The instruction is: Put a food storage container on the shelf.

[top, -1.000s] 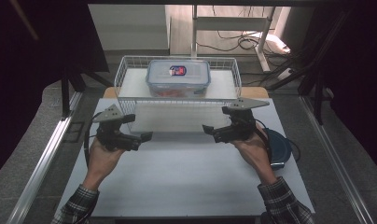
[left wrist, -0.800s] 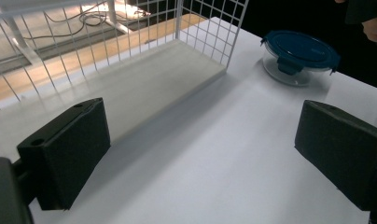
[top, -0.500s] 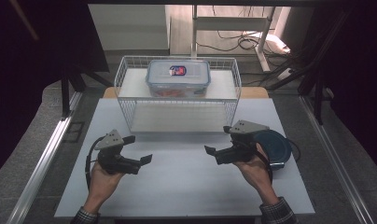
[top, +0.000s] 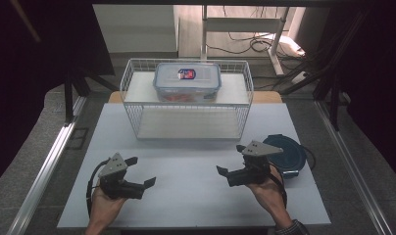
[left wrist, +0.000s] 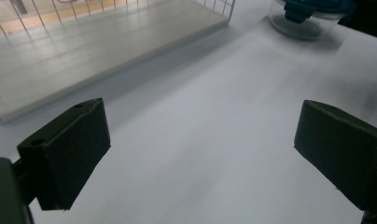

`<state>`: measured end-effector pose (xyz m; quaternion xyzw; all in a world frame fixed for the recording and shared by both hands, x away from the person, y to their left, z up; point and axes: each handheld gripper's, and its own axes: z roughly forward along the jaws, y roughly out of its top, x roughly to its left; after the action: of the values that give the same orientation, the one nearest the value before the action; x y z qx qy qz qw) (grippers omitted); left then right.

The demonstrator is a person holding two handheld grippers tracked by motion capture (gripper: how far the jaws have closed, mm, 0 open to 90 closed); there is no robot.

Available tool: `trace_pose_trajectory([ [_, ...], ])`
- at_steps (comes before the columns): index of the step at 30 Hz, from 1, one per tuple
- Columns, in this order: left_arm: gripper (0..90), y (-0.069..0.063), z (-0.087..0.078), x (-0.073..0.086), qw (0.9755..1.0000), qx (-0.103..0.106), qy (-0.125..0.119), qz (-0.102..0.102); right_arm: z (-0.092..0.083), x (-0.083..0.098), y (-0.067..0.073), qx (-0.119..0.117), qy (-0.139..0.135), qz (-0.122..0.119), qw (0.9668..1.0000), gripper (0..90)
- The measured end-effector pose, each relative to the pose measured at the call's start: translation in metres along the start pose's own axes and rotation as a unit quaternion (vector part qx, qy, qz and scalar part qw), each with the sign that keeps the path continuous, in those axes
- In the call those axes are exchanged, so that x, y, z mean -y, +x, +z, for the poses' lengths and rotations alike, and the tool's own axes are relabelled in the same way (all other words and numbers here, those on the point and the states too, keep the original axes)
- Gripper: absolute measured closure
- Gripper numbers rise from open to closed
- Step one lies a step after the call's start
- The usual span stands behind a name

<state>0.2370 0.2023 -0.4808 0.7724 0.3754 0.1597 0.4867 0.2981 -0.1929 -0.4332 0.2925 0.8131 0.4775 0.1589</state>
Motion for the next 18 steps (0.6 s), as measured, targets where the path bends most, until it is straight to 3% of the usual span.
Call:
trace_pose_trajectory([
  [4, 3.0, -0.002, 0.000, 0.011, 0.9998, -0.013, 0.012, 0.004, 0.000, 0.011, 0.003, 0.005, 0.002, -0.003, 1.0000, 0.8],
  [11, 3.0, -0.006, 0.003, 0.024, 0.9993, -0.017, 0.031, 0.012, 0.002, 0.030, 0.005, 0.011, 0.014, -0.009, 0.9998, 0.8],
  [18, 2.9, -0.005, 0.009, 0.032, 0.9981, -0.019, 0.057, 0.016, 0.008, 0.048, 0.007, 0.013, 0.054, -0.017, 0.9983, 0.8],
])
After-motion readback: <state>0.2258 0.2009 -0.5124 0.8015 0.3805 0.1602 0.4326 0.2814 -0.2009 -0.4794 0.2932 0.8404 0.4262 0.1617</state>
